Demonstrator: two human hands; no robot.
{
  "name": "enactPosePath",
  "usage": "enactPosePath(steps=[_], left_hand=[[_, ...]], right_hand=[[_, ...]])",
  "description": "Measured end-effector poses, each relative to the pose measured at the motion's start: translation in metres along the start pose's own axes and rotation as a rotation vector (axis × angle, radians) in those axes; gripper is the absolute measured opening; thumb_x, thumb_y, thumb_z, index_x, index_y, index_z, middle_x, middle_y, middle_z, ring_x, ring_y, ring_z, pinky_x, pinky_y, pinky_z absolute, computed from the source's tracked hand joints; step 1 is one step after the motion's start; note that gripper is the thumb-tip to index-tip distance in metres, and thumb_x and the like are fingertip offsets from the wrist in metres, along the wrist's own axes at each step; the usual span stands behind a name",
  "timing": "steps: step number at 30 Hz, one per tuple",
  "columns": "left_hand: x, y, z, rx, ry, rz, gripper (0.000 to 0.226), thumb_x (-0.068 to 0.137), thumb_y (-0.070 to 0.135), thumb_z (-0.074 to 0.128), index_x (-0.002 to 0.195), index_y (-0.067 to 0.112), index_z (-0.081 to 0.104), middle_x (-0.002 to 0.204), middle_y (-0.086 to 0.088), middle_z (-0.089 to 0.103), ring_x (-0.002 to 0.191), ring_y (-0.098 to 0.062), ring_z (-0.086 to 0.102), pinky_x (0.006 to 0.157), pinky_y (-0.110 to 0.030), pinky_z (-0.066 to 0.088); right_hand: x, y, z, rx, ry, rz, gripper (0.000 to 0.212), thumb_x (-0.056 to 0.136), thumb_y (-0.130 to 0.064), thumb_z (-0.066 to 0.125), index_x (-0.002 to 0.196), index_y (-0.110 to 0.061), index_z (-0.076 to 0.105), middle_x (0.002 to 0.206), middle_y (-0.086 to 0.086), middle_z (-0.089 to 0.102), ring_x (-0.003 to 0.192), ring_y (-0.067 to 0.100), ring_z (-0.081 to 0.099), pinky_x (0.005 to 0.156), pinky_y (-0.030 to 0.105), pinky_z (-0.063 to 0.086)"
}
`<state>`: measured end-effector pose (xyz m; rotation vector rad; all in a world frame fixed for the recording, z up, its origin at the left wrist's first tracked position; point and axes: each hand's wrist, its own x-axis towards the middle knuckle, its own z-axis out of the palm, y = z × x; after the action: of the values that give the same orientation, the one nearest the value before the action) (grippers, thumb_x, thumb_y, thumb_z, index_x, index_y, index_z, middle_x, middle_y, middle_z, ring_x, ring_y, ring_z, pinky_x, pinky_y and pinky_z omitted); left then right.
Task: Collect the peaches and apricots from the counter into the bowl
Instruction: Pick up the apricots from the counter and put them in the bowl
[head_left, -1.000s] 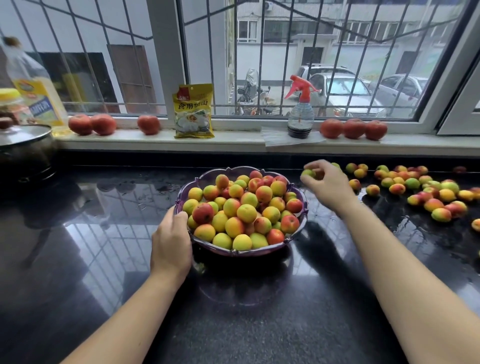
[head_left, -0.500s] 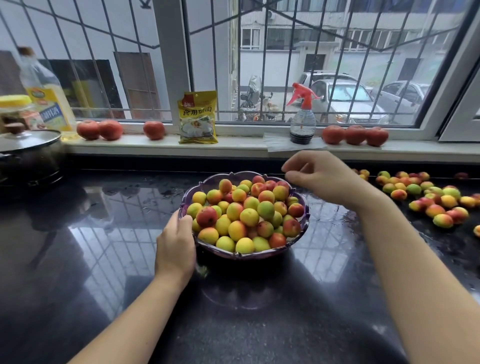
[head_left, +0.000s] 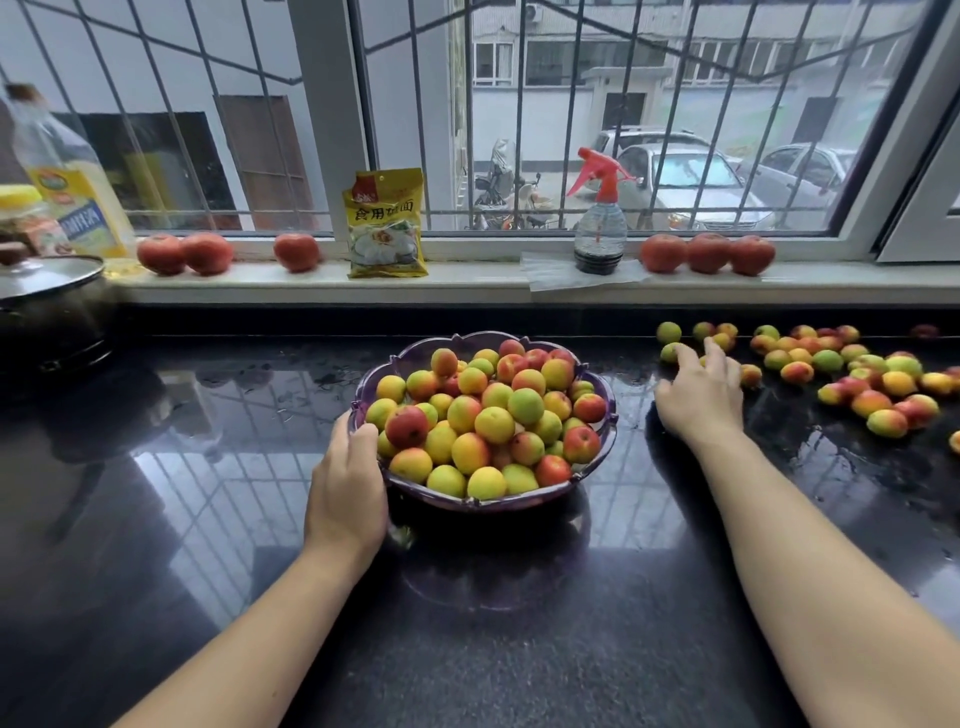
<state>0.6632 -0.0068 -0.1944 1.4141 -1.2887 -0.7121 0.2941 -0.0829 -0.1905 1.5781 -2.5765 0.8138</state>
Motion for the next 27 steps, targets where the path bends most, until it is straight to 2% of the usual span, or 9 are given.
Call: enactPosePath(steps=[3, 6, 9, 14, 17, 19, 21, 23, 27], left_hand=[[0.001, -0.001, 0.000, -0.006, 0.013, -0.015, 0.039, 0.089, 0.049, 0.028, 0.097, 0.032, 0.062, 0.091, 0.015, 0.067, 0.085, 0.007, 0.058, 0.073, -0.025, 0.041], [0.000, -0.001, -0.001, -0.009, 0.009, -0.018, 0.039, 0.090, 0.050, 0.028, 0.097, 0.034, 0.063, 0.088, 0.017, 0.067, 0.085, 0.010, 0.058, 0.073, -0.026, 0.042], [0.000, 0.000, -0.001, -0.015, 0.014, -0.019, 0.041, 0.090, 0.051, 0.028, 0.099, 0.033, 0.064, 0.091, 0.015, 0.068, 0.087, 0.003, 0.060, 0.073, -0.028, 0.043], [0.001, -0.003, 0.000, -0.021, 0.014, -0.016, 0.047, 0.088, 0.052, 0.029, 0.106, 0.027, 0.065, 0.099, 0.009, 0.069, 0.097, -0.015, 0.061, 0.080, -0.042, 0.044], [0.000, -0.002, 0.000, -0.020, 0.017, -0.023, 0.048, 0.087, 0.053, 0.028, 0.104, 0.027, 0.065, 0.097, 0.009, 0.070, 0.096, -0.015, 0.061, 0.083, -0.046, 0.047], [0.000, -0.002, 0.000, -0.026, 0.018, -0.025, 0.046, 0.087, 0.053, 0.028, 0.101, 0.028, 0.065, 0.095, 0.009, 0.070, 0.094, -0.015, 0.061, 0.082, -0.045, 0.047], [0.000, -0.002, 0.000, -0.035, 0.018, -0.029, 0.046, 0.086, 0.053, 0.028, 0.099, 0.029, 0.065, 0.093, 0.008, 0.070, 0.093, -0.015, 0.062, 0.081, -0.045, 0.048], [0.000, -0.001, 0.000, -0.032, 0.019, -0.031, 0.046, 0.088, 0.053, 0.028, 0.100, 0.029, 0.064, 0.092, 0.009, 0.069, 0.092, -0.015, 0.062, 0.079, -0.044, 0.048], [-0.002, 0.000, 0.000, -0.023, 0.026, -0.022, 0.043, 0.089, 0.052, 0.028, 0.098, 0.031, 0.064, 0.091, 0.011, 0.069, 0.090, -0.012, 0.061, 0.075, -0.038, 0.044]], right_hand=[[0.002, 0.000, 0.002, -0.055, -0.083, 0.030, 0.058, 0.098, -0.029, 0.049, 0.152, -0.019, 0.034, 0.162, 0.016, 0.023, 0.147, 0.037, 0.018, 0.117, 0.049, 0.024], [-0.003, -0.001, -0.001, 0.001, 0.127, 0.004, 0.043, 0.094, -0.019, 0.052, 0.136, -0.008, 0.053, 0.138, 0.025, 0.048, 0.126, 0.042, 0.038, 0.104, 0.049, 0.036], [-0.008, 0.004, -0.006, 0.093, 0.283, 0.044, 0.031, 0.090, -0.009, 0.055, 0.120, -0.006, 0.063, 0.127, 0.023, 0.050, 0.118, 0.042, 0.042, 0.099, 0.046, 0.039], [-0.002, 0.016, -0.008, 0.189, 0.115, 0.114, 0.063, 0.089, -0.002, 0.053, 0.150, -0.013, 0.044, 0.152, 0.013, 0.044, 0.136, 0.039, 0.036, 0.111, 0.042, 0.033], [0.001, 0.008, -0.005, 0.256, 0.078, -0.051, 0.070, 0.083, 0.003, 0.050, 0.150, -0.015, 0.045, 0.151, 0.013, 0.048, 0.138, 0.036, 0.040, 0.113, 0.041, 0.035], [0.004, -0.005, 0.003, 0.195, -0.019, -0.243, 0.066, 0.086, -0.001, 0.053, 0.151, -0.013, 0.046, 0.156, 0.016, 0.042, 0.144, 0.033, 0.034, 0.121, 0.038, 0.023], [0.005, -0.016, 0.016, -0.010, -0.157, -0.347, 0.054, 0.099, -0.020, 0.049, 0.153, -0.020, 0.043, 0.162, 0.014, 0.030, 0.148, 0.034, 0.025, 0.123, 0.038, 0.015], [0.005, -0.020, 0.023, -0.111, -0.205, -0.366, 0.045, 0.103, -0.029, 0.044, 0.148, -0.024, 0.050, 0.159, 0.012, 0.036, 0.140, 0.037, 0.032, 0.119, 0.041, 0.024], [-0.004, -0.022, 0.010, 0.072, -0.093, -0.322, 0.028, 0.095, -0.014, 0.058, 0.121, -0.019, 0.068, 0.123, 0.010, 0.058, 0.114, 0.033, 0.055, 0.094, 0.034, 0.043]])
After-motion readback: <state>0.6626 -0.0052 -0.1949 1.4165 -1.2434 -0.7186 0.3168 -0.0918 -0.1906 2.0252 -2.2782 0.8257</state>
